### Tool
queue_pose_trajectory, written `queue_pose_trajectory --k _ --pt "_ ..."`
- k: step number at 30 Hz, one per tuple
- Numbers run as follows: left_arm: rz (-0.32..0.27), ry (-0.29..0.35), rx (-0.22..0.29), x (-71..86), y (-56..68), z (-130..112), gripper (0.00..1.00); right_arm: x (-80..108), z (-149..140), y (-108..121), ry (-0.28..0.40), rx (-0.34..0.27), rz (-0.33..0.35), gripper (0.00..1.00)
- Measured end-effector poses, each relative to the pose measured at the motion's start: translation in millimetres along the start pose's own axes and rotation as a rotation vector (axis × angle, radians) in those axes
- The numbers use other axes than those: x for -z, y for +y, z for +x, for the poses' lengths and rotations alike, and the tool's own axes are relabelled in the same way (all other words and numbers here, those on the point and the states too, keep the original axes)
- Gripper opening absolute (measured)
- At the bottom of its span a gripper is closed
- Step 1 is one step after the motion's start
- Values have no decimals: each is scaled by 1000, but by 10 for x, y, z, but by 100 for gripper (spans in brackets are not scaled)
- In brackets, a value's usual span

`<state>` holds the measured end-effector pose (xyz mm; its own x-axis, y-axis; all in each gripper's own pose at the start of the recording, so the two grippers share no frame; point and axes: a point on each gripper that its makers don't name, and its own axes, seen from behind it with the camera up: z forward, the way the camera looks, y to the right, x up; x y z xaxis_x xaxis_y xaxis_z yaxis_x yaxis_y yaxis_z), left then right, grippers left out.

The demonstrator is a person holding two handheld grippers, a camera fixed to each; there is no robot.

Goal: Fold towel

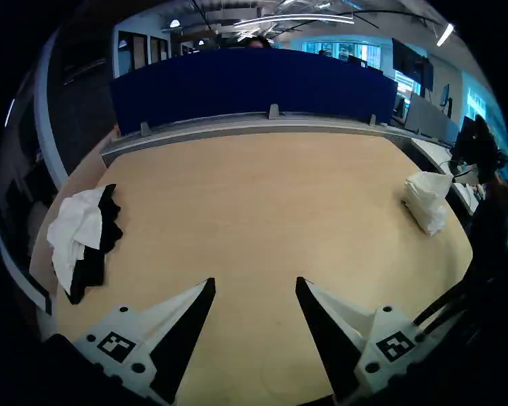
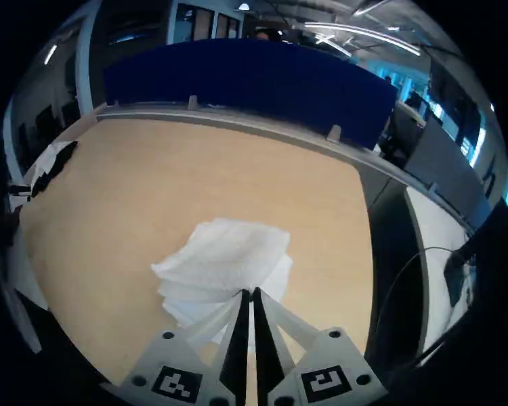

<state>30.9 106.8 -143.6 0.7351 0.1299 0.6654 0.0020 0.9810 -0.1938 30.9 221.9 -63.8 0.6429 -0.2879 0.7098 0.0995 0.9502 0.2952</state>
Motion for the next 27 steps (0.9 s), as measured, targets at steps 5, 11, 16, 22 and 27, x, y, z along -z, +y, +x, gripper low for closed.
queue_pose_trajectory --k 5,11,16,22,27 --pt "3 1 -4 19 -7 -2 87 -41 -170 31 -24 -17 -17 4" --pt "8 2 0 42 -38 -12 88 -121 -414 53 -65 -30 -34 4" --pt "15 -2 0 50 -66 -37 87 -222 -638 62 -106 -55 -53 4" --pt "16 -4 -6 44 -76 -44 88 -367 -854 65 -144 -96 -74 4" --pt "16 -5 -5 29 -85 -46 88 -438 -900 50 -147 -121 -84 4"
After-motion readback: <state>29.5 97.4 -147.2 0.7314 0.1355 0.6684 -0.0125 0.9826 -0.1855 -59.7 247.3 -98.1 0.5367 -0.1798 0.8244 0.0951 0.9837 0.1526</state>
